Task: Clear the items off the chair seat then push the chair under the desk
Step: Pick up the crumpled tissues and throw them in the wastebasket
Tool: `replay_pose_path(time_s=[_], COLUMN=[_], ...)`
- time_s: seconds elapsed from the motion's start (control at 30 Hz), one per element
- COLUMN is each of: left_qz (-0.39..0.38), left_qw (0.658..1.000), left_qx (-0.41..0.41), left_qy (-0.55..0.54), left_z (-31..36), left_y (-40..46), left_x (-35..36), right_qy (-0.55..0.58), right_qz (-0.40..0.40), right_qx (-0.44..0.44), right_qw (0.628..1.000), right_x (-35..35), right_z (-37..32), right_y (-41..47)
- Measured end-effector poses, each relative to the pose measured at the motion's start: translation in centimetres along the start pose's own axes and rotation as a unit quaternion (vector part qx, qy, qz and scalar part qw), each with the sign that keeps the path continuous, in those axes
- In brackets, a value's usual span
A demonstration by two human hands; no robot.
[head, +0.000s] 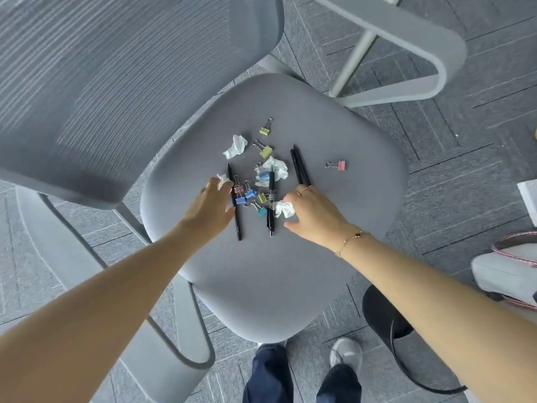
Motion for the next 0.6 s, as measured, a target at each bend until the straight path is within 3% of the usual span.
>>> replay_pose_path(time_s=[0.23,0.4,0.53,0.6], left_qz=[0.052,0.055,0.046,0.059], left_qw=[0.995,0.987,0.983,0.982], left_qx=[-0.065,-0.129,-0.157,-0.147], left_qy=[-0.047,-0.081,-0.08,-0.1], left_z=[-1.0,-1.8,-1.1,-0.5], left_y=[-0.8,0.3,1.9,3.0], left_x=[1.7,-0.3,-2.3,-2.9], right_qy=[0.047,0.133,0.212,0.198], right_qz=[0.138,0.237,0.169,0.127], right_qx=[0.072,0.127,0.122,0.111], right_qw=[0.987,0.954,0.955,0.966], right_x=[3.3,1.8,0.4,0.2], right_z=[-0.2,0.8,1.5,1.4], right_y=[-0.2,0.4,2.3,3.5])
Point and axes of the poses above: each hand's wrist, its own y-axis towards the middle knuckle, its own x-axis out of the palm, z = x × y, the point moved 1 cm from there along y, towards the middle knuckle, and after that the axes turned 3 degrees about -x, right-handed, at the moved point
